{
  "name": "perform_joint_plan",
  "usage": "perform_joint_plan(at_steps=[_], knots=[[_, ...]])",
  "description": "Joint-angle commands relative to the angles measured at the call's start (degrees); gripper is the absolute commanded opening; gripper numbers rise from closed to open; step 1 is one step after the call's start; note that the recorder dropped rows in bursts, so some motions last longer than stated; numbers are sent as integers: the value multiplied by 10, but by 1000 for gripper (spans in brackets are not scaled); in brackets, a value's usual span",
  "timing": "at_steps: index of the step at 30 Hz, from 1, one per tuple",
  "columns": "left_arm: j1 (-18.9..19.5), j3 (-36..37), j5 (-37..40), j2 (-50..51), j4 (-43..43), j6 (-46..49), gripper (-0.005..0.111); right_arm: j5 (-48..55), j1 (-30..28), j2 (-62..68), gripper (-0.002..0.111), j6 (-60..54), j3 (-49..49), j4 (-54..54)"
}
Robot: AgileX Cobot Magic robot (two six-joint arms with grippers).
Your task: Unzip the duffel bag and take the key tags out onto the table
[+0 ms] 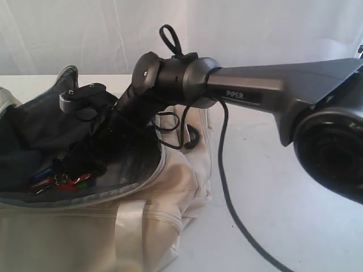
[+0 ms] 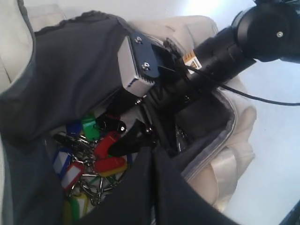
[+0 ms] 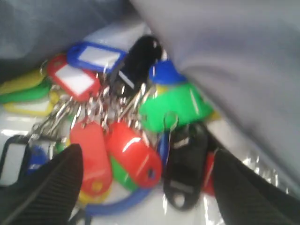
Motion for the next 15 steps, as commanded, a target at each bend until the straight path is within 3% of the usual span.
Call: perform_joint_plan(at_steps=[1, 6, 10, 12, 15], knots=[[-2, 39, -8, -16, -16, 24, 0, -25, 24, 24, 71, 6, -52, -67], [-2, 59, -26, -21, -26, 43, 0, -21, 65, 57, 71, 90, -90, -254], [-2, 64, -31, -21, -26, 47, 0, 18, 96, 84, 69, 98, -104, -304], [-2, 64, -34, -21, -26, 48, 0, 29, 106, 89, 62, 111, -105, -333], [-2, 64, -35, -21, -26, 48, 0, 61, 111, 90, 31, 174, -105, -412]])
